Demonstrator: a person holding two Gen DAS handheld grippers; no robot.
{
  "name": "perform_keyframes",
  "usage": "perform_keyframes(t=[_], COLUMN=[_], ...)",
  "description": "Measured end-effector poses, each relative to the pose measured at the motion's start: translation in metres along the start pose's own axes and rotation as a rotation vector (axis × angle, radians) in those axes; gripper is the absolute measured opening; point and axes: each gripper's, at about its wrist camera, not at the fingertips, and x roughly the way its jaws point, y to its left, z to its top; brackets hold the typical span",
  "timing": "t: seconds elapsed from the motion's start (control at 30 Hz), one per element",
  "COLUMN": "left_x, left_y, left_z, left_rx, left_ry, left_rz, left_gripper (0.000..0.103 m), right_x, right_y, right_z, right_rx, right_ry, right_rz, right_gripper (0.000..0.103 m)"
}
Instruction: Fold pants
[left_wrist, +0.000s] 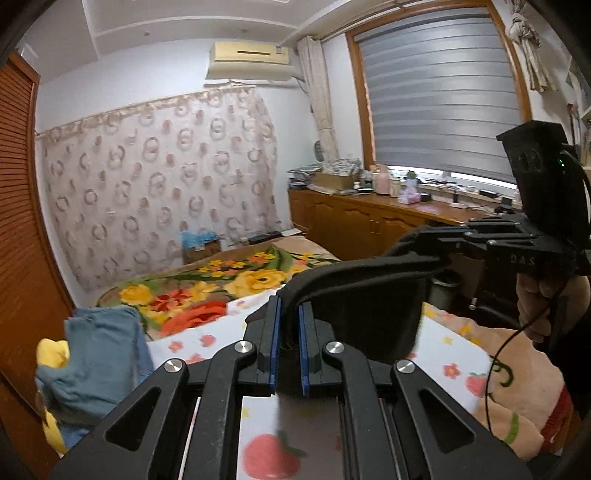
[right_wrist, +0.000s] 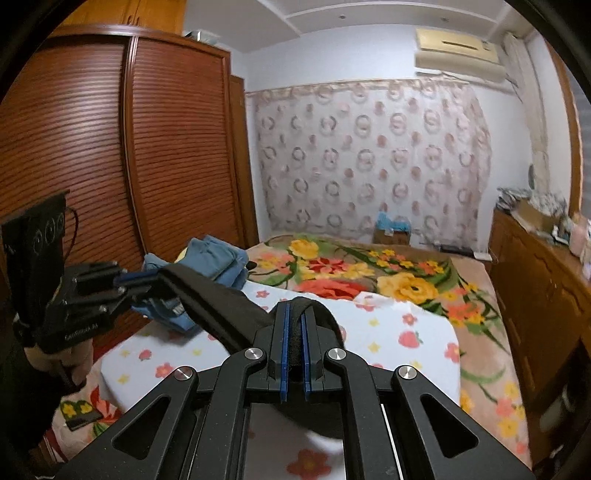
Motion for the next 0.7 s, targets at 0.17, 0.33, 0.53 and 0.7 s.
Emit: perform_keyframes(t=[0.17, 0.33, 0.53, 0.7], left_x=[0.034, 0.042, 0.038, 0.049], left_y=[0.035, 0.054, 0.047, 0.030], left_z=[0.012, 0.045, 0.038, -0.016], left_rx=[-0.008, 0.030, 0.080, 0.072], left_ry=[0.008, -0.032, -0.008, 0.122], left_rz=[0.040, 0.061, 0.054, 0.011], left_gripper=[0.010, 0.010, 0.010, 0.010], right_x=[0.051, 0.092, 0.102, 0.107], right_y=[-0.024, -0.048, -0.050, -0.031], right_z=[0.015, 0.055, 0.067, 0.020], right_rx=[0.024, 0.043, 0.017, 0.004], right_ry=[0.032, -0.008, -0.028, 0.080], right_rz=[0.015, 0.015, 0.005, -0.006], right_gripper=[0.005, 0.005, 0.005, 0.005])
